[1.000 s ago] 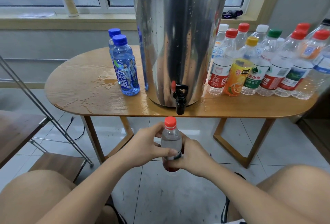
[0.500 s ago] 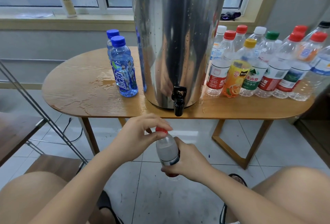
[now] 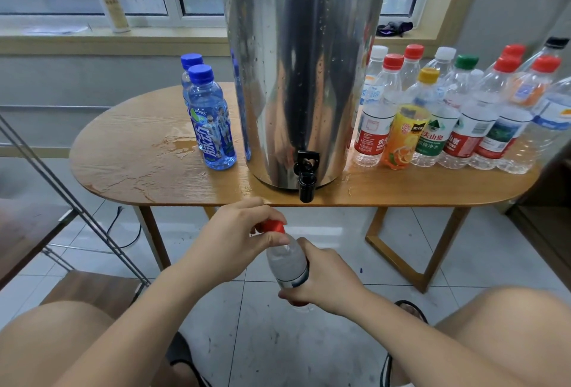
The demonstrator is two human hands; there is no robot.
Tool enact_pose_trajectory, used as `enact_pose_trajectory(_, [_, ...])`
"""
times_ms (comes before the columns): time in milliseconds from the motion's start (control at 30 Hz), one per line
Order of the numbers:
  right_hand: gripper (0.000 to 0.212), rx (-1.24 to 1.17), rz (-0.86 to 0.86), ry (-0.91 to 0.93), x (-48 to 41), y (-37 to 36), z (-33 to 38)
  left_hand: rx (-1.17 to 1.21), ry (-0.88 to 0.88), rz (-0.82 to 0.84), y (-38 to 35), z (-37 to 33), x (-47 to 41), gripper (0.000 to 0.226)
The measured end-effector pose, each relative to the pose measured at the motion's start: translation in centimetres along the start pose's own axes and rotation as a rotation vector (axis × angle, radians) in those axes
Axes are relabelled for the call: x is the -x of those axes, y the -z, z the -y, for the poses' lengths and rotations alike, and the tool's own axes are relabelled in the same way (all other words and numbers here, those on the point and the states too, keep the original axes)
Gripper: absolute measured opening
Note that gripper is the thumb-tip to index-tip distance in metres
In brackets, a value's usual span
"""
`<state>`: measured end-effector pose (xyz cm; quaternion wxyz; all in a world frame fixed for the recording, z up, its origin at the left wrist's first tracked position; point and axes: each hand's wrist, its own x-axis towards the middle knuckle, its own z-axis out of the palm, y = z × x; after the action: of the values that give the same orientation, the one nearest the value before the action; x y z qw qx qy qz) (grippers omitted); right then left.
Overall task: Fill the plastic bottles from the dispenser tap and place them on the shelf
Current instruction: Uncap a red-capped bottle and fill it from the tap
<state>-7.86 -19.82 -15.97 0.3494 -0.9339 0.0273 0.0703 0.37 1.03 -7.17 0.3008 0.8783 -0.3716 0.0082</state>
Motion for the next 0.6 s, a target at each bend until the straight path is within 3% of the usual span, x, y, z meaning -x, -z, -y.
enact_pose_trajectory(67, [0.067, 0.003, 0.000, -0.003, 0.1, 0.1, -0.1, 0.055, -0.012, 0.034, 0.3, 0.3, -0.1, 0.027])
enact_pose_trajectory(233, [0.069, 0.009, 0.027, 0.005, 0.1, 0.4, 0.0, 0.128, -0.071, 0.130, 0.9, 0.7, 0.1, 0.040])
enact_pose_trajectory(333, [0.069, 0.002, 0.038, 0.009, 0.1, 0.4, 0.2, 0.107, -0.019, 0.074, 1.1, 0.4, 0.2, 0.039])
enact_pose_trajectory(467, [0.068, 0.033, 0.037, 0.018, 0.2, 0.5, 0.7, -0.134, 0.021, -0.029, 0.5, 0.0, 0.1, 0.063])
enact_pose_trajectory(600, [0.070, 0.049, 0.024, 0.007, 0.2, 0.7, 0.8, -0.084, 0.010, -0.069, -0.1, 0.0, 0.0, 0.059])
